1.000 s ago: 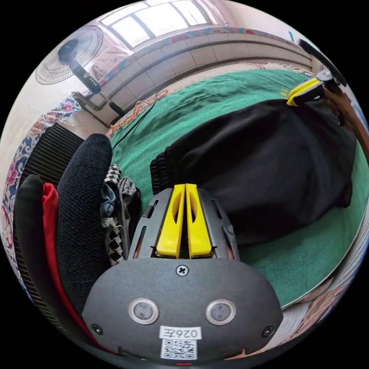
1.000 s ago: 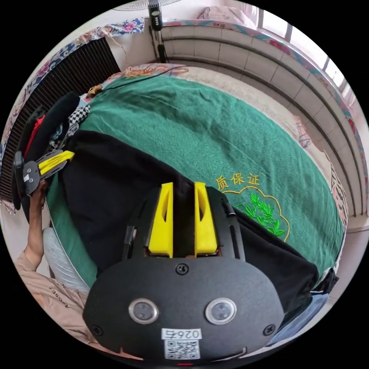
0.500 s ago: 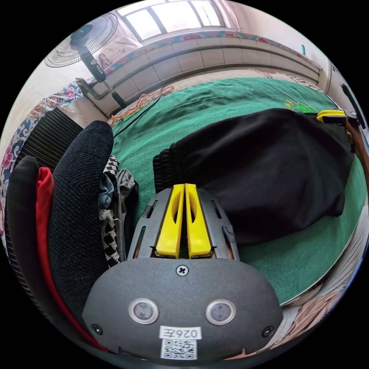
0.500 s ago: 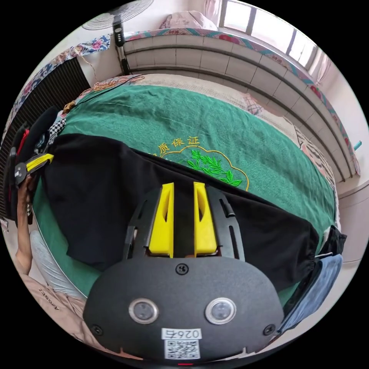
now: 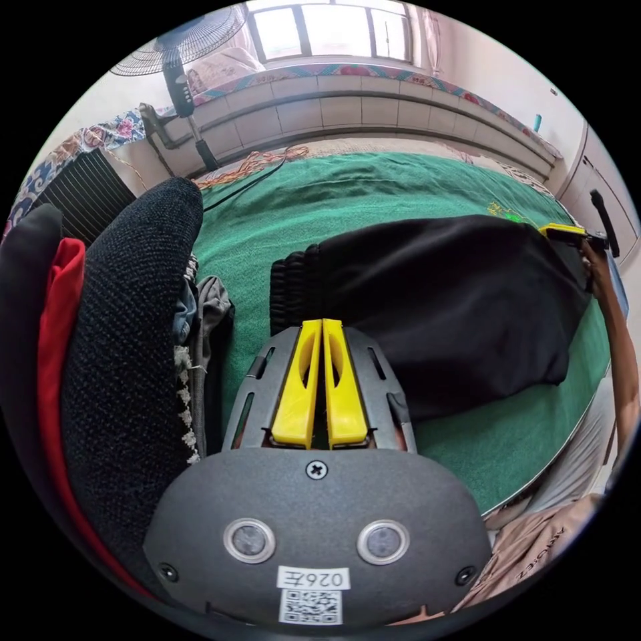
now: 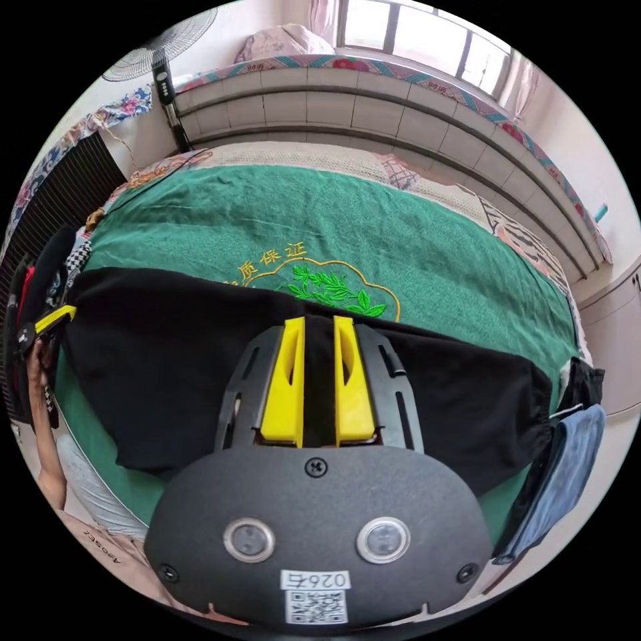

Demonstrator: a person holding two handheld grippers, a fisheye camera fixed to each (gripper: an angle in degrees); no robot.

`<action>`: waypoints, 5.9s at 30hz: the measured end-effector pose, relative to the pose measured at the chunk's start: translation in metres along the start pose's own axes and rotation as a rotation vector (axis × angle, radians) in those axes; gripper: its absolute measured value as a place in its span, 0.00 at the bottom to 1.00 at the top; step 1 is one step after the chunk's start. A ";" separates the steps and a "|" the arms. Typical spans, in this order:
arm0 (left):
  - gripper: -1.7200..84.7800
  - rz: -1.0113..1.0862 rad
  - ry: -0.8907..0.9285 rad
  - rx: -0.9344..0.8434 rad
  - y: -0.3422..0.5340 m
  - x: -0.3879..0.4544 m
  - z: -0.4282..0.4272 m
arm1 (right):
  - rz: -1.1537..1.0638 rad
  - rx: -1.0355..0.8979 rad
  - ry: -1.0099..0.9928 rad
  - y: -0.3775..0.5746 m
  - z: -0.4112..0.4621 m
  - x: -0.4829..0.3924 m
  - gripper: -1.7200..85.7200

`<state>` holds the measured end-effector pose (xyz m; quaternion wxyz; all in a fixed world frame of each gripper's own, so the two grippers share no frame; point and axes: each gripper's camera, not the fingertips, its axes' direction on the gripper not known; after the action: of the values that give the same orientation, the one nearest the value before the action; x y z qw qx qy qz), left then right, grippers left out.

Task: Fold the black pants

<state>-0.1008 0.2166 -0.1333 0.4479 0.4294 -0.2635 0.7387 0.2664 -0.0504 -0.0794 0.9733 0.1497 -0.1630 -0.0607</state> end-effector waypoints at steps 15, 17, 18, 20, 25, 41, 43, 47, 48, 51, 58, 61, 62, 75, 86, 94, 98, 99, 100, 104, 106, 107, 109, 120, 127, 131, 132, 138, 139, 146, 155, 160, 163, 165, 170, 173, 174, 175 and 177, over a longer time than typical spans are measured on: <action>0.01 0.126 0.010 0.432 -0.052 0.109 -0.129 | 0.492 0.253 0.045 0.174 -0.242 0.171 0.01; 0.01 0.201 0.135 0.514 -0.076 0.152 -0.140 | 0.634 0.295 0.060 0.207 -0.268 0.203 0.01; 0.01 0.269 0.211 0.535 -0.099 0.187 -0.141 | 0.719 0.335 0.000 0.226 -0.285 0.225 0.01; 0.01 0.369 0.325 0.539 -0.143 0.246 -0.139 | 0.778 0.402 -0.113 0.249 -0.307 0.249 0.01; 0.01 0.561 0.465 0.456 -0.277 0.422 -0.117 | 0.874 0.401 -0.118 0.284 -0.343 0.278 0.03; 0.11 0.747 0.636 0.005 -0.554 0.894 0.014 | 0.894 0.452 -0.231 0.325 -0.451 0.319 0.14; 0.10 0.802 0.546 -0.061 -0.558 0.929 0.023 | 0.866 0.411 -0.270 0.324 -0.458 0.324 0.13; 0.04 0.880 0.448 -0.036 -0.572 0.974 -0.005 | 0.816 0.406 -0.315 0.325 -0.482 0.325 0.03; 0.04 0.888 0.460 0.015 -0.576 0.982 -0.022 | 0.820 0.440 -0.297 0.330 -0.496 0.322 0.02; 0.03 0.884 0.553 0.109 -0.585 0.998 -0.060 | 0.853 0.531 -0.237 0.345 -0.534 0.319 0.01; 0.01 0.975 0.294 0.046 -0.591 1.034 -0.065 | 0.950 0.453 -0.284 0.352 -0.557 0.329 0.05; 0.01 1.051 0.151 0.035 -0.579 1.026 -0.065 | 0.932 0.539 -0.196 0.355 -0.592 0.321 0.05; 0.01 1.063 0.137 0.041 -0.573 1.017 -0.067 | 0.911 0.557 -0.161 0.353 -0.601 0.317 0.04; 0.01 0.698 0.619 -0.107 -0.559 0.865 0.028 | 0.797 0.430 -0.294 0.320 -0.628 0.327 0.01; 0.05 0.620 0.697 -0.011 -0.614 0.963 0.070 | 1.031 0.494 -0.492 0.355 -0.630 0.386 0.10; 0.10 0.666 0.658 -0.119 -0.605 1.019 0.124 | 0.960 0.506 -0.500 0.340 -0.635 0.398 0.14; 0.10 0.502 0.948 -0.074 -0.607 0.973 0.140 | 0.958 0.536 -0.535 0.345 -0.634 0.405 0.15; 0.10 0.466 1.078 -0.044 -0.607 0.958 0.144 | 0.961 0.545 -0.543 0.348 -0.633 0.406 0.15; 0.11 0.456 1.134 -0.027 -0.606 0.952 0.145 | 0.965 0.552 -0.548 0.351 -0.632 0.408 0.16; 0.15 0.555 1.015 -0.074 -0.599 0.964 0.152 | 0.953 0.551 -0.540 0.352 -0.629 0.410 0.17; 0.17 0.675 0.857 -0.152 -0.588 0.990 0.160 | 0.920 0.548 -0.538 0.348 -0.626 0.410 0.17; 0.17 0.718 0.771 -0.143 -0.580 1.001 0.161 | 0.912 0.548 -0.540 0.348 -0.625 0.410 0.17; 0.17 0.744 0.698 -0.108 -0.571 1.006 0.158 | 0.887 0.553 -0.553 0.347 -0.620 0.410 0.18; 0.07 0.754 0.870 -0.114 -0.550 0.965 0.149 | 0.921 0.619 -0.740 0.397 -0.590 0.415 0.01; 0.07 0.761 1.062 0.016 -0.544 0.902 0.097 | 0.660 0.940 -0.726 0.427 -0.616 0.388 0.00; 0.07 0.781 1.137 0.118 -0.523 0.811 0.060 | 0.380 1.005 -0.833 0.410 -0.624 0.357 0.00; 0.07 0.775 1.135 0.151 -0.512 0.777 0.052 | 0.298 0.999 -0.847 0.400 -0.626 0.341 0.00; 0.07 0.585 1.065 0.196 -0.433 0.592 0.060 | 0.010 0.852 -0.875 0.339 -0.609 0.234 0.01; 0.07 0.550 1.055 0.189 -0.424 0.574 0.066 | -0.026 0.798 -0.875 0.325 -0.598 0.209 0.01; 0.11 0.095 0.828 0.159 -0.311 0.386 0.126 | -0.341 0.222 -0.833 0.255 -0.489 0.062 0.09; 0.02 0.024 0.877 0.317 -0.246 0.354 0.086 | -0.282 0.272 -0.859 0.225 -0.461 0.091 0.07; 0.01 0.322 0.699 0.135 -0.262 0.458 0.098 | -0.031 0.054 -0.645 0.200 -0.393 0.134 0.01; 0.01 0.396 0.450 -0.135 -0.271 0.502 0.147 | 0.068 0.091 -0.831 0.195 -0.374 0.161 0.01; 0.01 0.352 0.529 -0.071 -0.278 0.502 0.136 | 0.124 0.156 -0.865 0.195 -0.375 0.179 0.01; 0.02 0.333 0.592 0.112 -0.298 0.541 0.095 | 0.284 0.244 -0.751 0.197 -0.373 0.228 0.04; 0.04 0.418 0.561 0.132 -0.317 0.601 0.083 | 0.313 0.184 -0.749 0.189 -0.355 0.244 0.08; 0.07 0.454 0.553 0.109 -0.325 0.629 0.085 | 0.299 0.160 -0.783 0.184 -0.345 0.246 0.09; 0.09 0.478 0.555 0.091 -0.330 0.643 0.088 | 0.288 0.137 -0.817 0.179 -0.336 0.245 0.09; 0.14 0.523 0.572 -0.010 -0.347 0.691 0.106 | 0.269 0.098 -0.844 0.172 -0.322 0.240 0.11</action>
<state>0.0910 0.5951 0.5218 0.3019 0.1222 -0.2319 0.9166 0.6112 0.1597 -0.2444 0.8126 0.1351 -0.5667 0.0185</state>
